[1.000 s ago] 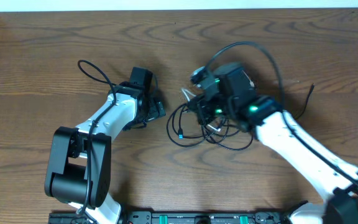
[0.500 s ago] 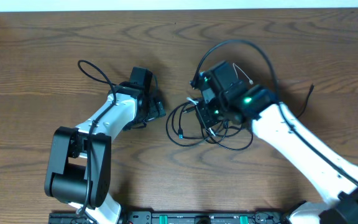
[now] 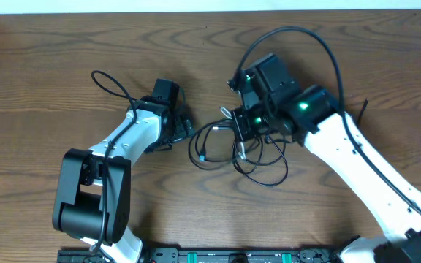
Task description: Untangle cables
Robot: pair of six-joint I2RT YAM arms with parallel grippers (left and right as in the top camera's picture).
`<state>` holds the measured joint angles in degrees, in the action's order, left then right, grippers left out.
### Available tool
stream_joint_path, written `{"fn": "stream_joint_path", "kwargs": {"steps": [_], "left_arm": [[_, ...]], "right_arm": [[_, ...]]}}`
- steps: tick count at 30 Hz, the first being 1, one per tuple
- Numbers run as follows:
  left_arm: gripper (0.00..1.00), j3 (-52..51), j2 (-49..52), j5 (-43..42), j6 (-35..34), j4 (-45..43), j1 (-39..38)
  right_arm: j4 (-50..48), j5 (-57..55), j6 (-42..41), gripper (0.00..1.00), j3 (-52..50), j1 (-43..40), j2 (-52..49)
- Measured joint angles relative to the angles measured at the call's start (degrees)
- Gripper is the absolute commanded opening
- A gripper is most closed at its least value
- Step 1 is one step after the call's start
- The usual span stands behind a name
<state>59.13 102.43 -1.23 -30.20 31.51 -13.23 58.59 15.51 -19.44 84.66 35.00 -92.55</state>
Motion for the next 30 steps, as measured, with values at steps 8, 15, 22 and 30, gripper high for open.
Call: {"fn": "stream_joint_path", "kwargs": {"steps": [8, 15, 22, 30], "left_arm": [[1.00, 0.00, 0.00, 0.02, 0.00, 0.00, 0.00], [1.00, 0.00, 0.00, 0.00, 0.00, 0.00, 0.00], [1.00, 0.00, 0.00, 0.00, 0.00, 0.00, 0.00], [1.00, 0.00, 0.00, 0.00, 0.00, 0.00, 0.00]], "right_arm": [[4.31, 7.56, 0.96, 0.01, -0.09, -0.33, -8.33], [8.02, 17.16, 4.74, 0.01, -0.09, -2.64, -7.76], [7.50, 23.21, 11.02, 0.01, -0.07, -8.20, -6.05], [14.86, 8.76, 12.50, 0.01, -1.62, -3.45, -6.95]]}}
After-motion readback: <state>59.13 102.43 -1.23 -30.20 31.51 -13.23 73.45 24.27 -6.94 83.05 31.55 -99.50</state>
